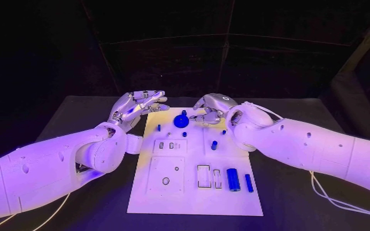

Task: Assemble the parts on the task board

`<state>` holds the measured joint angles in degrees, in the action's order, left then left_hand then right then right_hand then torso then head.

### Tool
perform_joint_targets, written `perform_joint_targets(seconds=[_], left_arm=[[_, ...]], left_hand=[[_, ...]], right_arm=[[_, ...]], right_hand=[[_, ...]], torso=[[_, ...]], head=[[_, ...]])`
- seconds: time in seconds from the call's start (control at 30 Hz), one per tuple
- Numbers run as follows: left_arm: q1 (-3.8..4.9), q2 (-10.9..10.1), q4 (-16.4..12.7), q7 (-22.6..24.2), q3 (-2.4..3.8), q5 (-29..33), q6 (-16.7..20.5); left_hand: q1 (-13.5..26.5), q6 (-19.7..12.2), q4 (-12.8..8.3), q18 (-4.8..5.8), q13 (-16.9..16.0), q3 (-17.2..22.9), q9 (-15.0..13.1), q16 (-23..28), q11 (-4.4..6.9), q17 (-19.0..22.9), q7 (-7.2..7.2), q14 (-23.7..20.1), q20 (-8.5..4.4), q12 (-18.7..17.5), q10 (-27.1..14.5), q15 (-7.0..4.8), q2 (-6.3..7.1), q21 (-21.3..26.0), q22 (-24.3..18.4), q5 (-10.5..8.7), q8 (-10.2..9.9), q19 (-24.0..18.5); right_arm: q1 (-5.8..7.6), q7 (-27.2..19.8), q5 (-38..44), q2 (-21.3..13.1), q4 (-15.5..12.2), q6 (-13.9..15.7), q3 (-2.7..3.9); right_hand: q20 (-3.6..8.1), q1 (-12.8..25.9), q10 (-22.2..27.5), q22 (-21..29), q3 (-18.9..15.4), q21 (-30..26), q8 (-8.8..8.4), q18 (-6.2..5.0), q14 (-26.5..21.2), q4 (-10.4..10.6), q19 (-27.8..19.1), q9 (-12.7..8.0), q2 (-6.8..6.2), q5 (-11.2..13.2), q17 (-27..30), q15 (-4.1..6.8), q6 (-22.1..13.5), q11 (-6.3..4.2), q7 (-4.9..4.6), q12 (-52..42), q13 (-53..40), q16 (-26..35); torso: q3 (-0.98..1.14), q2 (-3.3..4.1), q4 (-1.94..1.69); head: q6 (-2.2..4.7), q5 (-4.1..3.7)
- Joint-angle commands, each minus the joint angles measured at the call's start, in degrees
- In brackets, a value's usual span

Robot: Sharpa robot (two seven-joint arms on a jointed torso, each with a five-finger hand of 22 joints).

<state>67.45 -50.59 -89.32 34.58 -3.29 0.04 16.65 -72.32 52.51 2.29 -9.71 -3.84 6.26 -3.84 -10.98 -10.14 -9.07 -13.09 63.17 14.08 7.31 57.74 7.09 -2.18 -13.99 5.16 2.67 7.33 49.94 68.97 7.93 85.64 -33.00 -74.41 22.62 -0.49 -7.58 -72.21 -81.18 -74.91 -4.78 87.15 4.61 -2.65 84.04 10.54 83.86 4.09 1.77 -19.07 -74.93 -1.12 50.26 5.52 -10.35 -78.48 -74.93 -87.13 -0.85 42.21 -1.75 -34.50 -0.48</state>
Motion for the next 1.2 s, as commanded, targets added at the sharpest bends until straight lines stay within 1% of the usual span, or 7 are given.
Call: perform_joint_targets(seconds=[0.03,0.23,0.3,0.43,0.5,0.57,1.2], left_arm=[[0.09,-0.18,-0.20,0.31,0.06,-0.03,-0.53],[0.09,-0.43,-0.30,0.30,0.05,-0.03,-0.54],[0.09,-0.38,-0.25,0.32,0.05,-0.03,-0.57],[0.08,-0.10,0.07,0.32,0.05,-0.03,-0.73],[0.07,0.02,0.25,0.31,0.05,-0.03,-0.77],[0.05,0.22,0.55,0.33,0.04,-0.03,-0.84],[-0.09,0.95,2.14,0.30,0.03,-0.03,-1.01]], left_hand=[[0.14,0.08,-0.33,-0.89,0.07,0.05,0.06,0.38,-0.17,-0.09,-0.42,0.18,-0.02,-0.30,0.00,0.34,-0.62,0.37,-0.12,0.26,-0.41,0.57],[0.14,0.08,-0.34,-0.89,0.07,0.05,0.06,0.39,-0.17,-0.09,-0.41,0.19,-0.02,-0.30,0.01,0.34,-0.62,0.38,-0.13,0.26,-0.41,0.58],[0.14,0.08,-0.34,-0.89,0.07,0.05,0.06,0.39,-0.17,-0.09,-0.41,0.19,-0.02,-0.30,0.01,0.34,-0.62,0.38,-0.13,0.26,-0.41,0.58],[0.14,0.08,-0.34,-0.89,0.07,0.05,0.06,0.39,-0.17,-0.09,-0.41,0.19,-0.02,-0.30,0.01,0.34,-0.62,0.38,-0.13,0.26,-0.41,0.58],[0.14,0.08,-0.34,-0.89,0.07,0.05,0.06,0.39,-0.17,-0.09,-0.41,0.19,-0.02,-0.30,0.01,0.34,-0.62,0.38,-0.13,0.26,-0.41,0.58],[0.14,0.08,-0.34,-0.89,0.07,0.05,0.06,0.39,-0.17,-0.09,-0.41,0.19,-0.02,-0.30,0.01,0.34,-0.62,0.38,-0.13,0.26,-0.41,0.58],[0.11,0.12,-0.38,-0.89,0.06,0.05,0.05,0.45,-0.15,-0.11,-0.38,0.21,-0.02,-0.33,0.06,0.34,-0.65,0.41,-0.16,0.26,-0.43,0.60]], right_arm=[[0.15,-6.13,-8.70,-3.95,-2.83,5.13,0.00],[0.19,-10.95,-17.35,-11.41,-3.64,-0.16,-0.03],[0.19,-12.89,-18.97,-12.79,-2.75,-1.51,-0.04],[0.15,-15.77,-20.68,-14.40,-0.44,-3.20,-0.06],[0.12,-16.57,-21.01,-14.55,0.75,-3.62,-0.07],[-0.21,-17.50,-21.24,-14.57,2.49,-3.99,-0.07],[-3.65,-19.35,-21.48,-13.39,7.34,-5.61,-0.07]], right_hand=[[0.10,-2.46,-0.02,-8.00,0.06,-0.06,0.59,0.95,4.21,-1.60,0.59,0.09,-0.40,1.09,-7.23,0.14,1.07,-0.40,0.29,0.35,-3.05,0.20],[0.45,-6.27,0.24,-7.80,-0.35,-0.20,1.00,0.90,4.18,-4.46,0.42,0.10,-1.66,4.58,-7.08,0.50,2.07,-0.77,0.67,0.86,-2.68,0.33],[0.51,-7.09,0.21,-7.73,-0.57,-0.25,0.95,0.88,4.18,-5.15,0.36,0.04,-2.06,4.64,-7.07,0.53,2.00,-0.81,0.68,0.86,-2.72,0.35],[0.57,-8.68,0.33,-7.48,-0.68,-0.38,0.75,0.83,4.15,-6.35,0.15,-0.07,-2.18,4.47,-6.94,0.58,1.69,-0.86,0.70,1.10,-2.56,0.43],[0.59,-9.30,0.40,-7.40,-0.61,-0.43,0.69,0.81,4.15,-6.80,0.09,-0.09,-2.07,4.61,-6.92,0.60,1.62,-0.88,0.72,1.20,-2.49,0.45],[0.60,-9.72,0.47,-7.31,-0.57,-0.48,0.66,0.78,4.14,-7.12,0.01,-0.10,-1.98,4.73,-6.90,0.61,1.58,-0.88,0.70,1.31,-2.42,0.47],[0.62,-10.49,0.39,-7.19,-0.24,-0.55,0.79,0.75,4.15,-7.69,-0.09,-0.05,-1.37,4.79,-6.91,0.62,1.88,-0.89,0.70,1.23,-2.55,0.49]], torso=[[0.01,-0.10,0.20],[0.03,-0.21,0.78],[0.17,-0.22,1.04],[0.62,-0.11,1.25],[0.51,-0.15,1.17],[0.69,-0.12,1.25],[0.36,-0.15,1.06]], head=[[0.19,-0.03],[0.42,0.07],[0.53,0.12],[0.54,-0.89],[0.51,-1.22],[0.42,-1.22],[-0.17,-1.64]])
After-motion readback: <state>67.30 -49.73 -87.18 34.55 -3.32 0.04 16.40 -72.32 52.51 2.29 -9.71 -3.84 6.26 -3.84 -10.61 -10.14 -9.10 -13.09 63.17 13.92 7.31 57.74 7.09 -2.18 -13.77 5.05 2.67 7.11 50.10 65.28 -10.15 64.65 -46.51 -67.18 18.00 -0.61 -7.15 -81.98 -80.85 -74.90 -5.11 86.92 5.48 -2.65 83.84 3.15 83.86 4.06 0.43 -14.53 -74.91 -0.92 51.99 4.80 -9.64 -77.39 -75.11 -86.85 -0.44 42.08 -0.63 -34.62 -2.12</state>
